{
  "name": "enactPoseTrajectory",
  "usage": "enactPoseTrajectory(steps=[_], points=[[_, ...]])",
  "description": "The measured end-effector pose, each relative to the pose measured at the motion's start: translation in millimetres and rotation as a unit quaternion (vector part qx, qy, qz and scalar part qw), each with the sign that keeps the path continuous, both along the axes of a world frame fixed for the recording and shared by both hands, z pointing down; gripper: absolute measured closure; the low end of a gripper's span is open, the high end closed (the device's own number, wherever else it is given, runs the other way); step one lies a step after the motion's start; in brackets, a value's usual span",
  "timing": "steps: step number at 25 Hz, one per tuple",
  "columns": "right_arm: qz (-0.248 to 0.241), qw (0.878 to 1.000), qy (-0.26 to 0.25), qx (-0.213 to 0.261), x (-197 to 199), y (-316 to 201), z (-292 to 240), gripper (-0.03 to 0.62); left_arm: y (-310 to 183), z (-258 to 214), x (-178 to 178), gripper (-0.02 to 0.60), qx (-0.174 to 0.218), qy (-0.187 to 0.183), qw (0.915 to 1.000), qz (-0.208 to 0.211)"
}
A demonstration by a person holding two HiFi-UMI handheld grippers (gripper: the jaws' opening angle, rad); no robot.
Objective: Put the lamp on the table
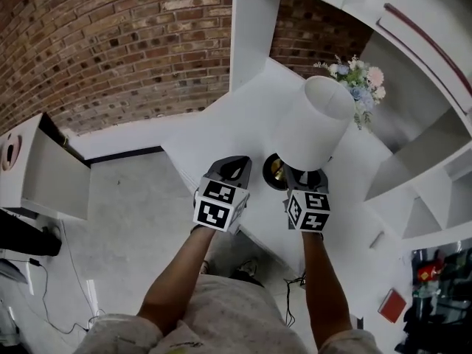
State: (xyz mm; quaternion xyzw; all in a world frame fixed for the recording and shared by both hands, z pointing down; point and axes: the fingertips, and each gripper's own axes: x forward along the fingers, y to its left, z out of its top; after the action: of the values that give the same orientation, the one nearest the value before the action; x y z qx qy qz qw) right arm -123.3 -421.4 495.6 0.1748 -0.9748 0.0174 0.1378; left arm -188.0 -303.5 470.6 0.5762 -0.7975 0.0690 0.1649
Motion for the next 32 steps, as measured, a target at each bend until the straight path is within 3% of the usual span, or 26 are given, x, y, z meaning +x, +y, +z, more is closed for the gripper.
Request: enactPoseTrajectory(steps=[23, 32], points=[[0.128, 0.991, -0.005, -0.030, 70, 72, -57, 0.388, 40, -40, 7, 0.584, 0.025, -0.024, 0.9921, 0.121], [0.144, 0.990, -0.005, 0.001, 85, 106, -91, 0.445, 64, -62, 7, 0.584, 0.047, -0.026, 0.9866, 0.154]])
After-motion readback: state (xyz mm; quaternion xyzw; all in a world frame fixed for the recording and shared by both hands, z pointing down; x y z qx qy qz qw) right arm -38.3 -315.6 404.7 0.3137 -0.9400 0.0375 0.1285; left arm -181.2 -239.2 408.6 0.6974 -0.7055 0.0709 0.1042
